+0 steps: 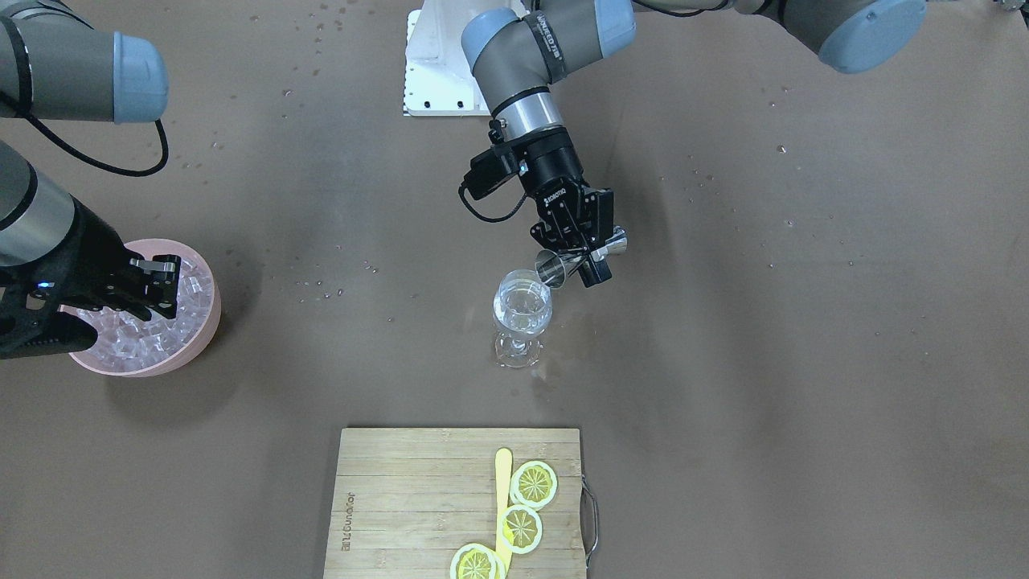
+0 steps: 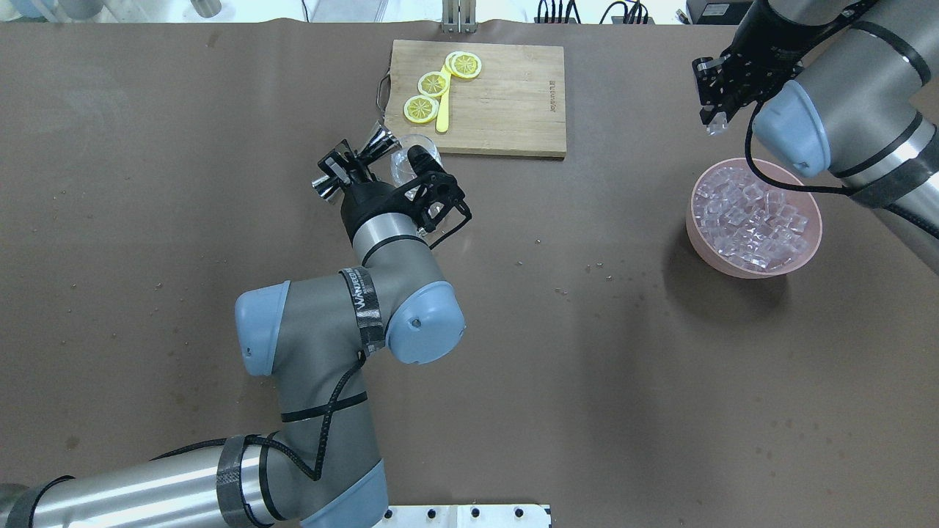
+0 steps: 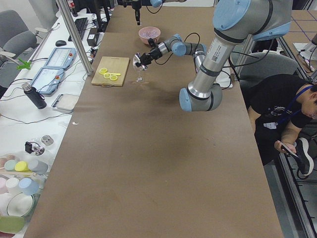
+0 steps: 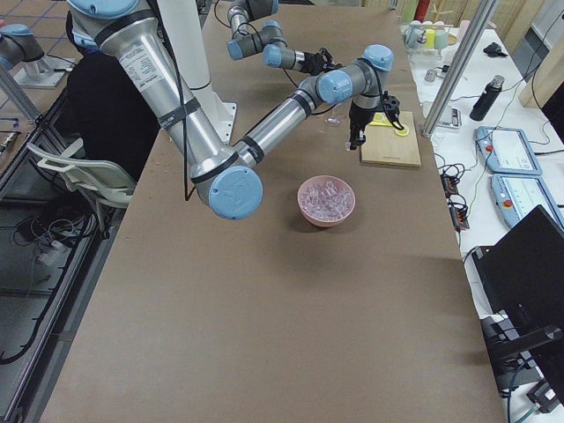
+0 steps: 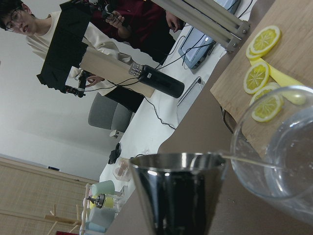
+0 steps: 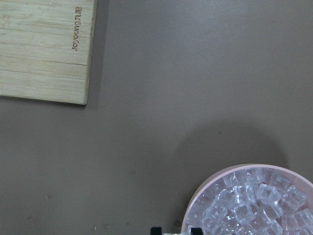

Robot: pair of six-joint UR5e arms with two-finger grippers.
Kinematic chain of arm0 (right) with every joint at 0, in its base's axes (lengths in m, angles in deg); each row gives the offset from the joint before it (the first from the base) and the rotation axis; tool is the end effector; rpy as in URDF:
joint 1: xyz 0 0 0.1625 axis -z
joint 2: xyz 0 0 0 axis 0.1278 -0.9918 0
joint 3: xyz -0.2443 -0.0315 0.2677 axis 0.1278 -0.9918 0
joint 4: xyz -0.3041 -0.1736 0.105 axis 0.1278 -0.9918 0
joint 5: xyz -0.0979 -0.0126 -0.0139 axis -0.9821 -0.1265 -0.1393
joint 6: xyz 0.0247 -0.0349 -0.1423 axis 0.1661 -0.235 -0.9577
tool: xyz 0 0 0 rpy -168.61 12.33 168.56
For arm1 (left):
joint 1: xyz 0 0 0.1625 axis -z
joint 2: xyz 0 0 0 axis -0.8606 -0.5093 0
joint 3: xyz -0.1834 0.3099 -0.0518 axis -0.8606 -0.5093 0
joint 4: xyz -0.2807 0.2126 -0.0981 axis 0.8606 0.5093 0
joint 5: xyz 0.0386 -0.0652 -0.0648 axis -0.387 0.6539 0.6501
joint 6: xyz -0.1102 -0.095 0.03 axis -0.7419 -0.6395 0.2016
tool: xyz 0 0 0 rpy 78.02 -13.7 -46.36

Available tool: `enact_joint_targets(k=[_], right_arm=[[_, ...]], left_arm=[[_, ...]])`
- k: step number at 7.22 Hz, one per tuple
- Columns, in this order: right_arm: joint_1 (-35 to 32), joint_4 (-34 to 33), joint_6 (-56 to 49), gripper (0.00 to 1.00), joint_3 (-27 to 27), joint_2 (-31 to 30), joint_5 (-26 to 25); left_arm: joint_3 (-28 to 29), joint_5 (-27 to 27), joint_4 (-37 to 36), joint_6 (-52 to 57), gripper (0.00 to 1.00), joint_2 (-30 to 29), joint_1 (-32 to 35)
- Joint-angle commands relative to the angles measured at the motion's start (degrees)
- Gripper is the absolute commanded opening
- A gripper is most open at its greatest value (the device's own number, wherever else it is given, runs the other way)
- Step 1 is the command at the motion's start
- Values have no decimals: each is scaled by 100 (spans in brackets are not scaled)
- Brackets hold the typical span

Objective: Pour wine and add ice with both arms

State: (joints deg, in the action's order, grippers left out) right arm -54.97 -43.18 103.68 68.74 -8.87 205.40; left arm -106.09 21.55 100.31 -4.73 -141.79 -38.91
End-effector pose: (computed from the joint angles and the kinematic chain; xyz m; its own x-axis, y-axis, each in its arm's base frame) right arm -0.2425 -0.5429 0.2992 0.6925 -0.0658 0.7184 0.0576 0.9977 0.0359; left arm 0.4691 -0.4441 0.1913 0.9608 0.1388 0.2399 -0.2770 0.5084 0.8153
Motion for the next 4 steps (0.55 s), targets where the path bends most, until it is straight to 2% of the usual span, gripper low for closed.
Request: enact_joint_targets(k=[1, 4], right_arm=[[0, 7, 39, 0, -6, 1, 3], [0, 7, 48, 0, -6, 9, 3]], left_arm=[[-3, -2, -2, -23, 11, -43, 1], [5, -2, -99, -14, 11, -70, -8]])
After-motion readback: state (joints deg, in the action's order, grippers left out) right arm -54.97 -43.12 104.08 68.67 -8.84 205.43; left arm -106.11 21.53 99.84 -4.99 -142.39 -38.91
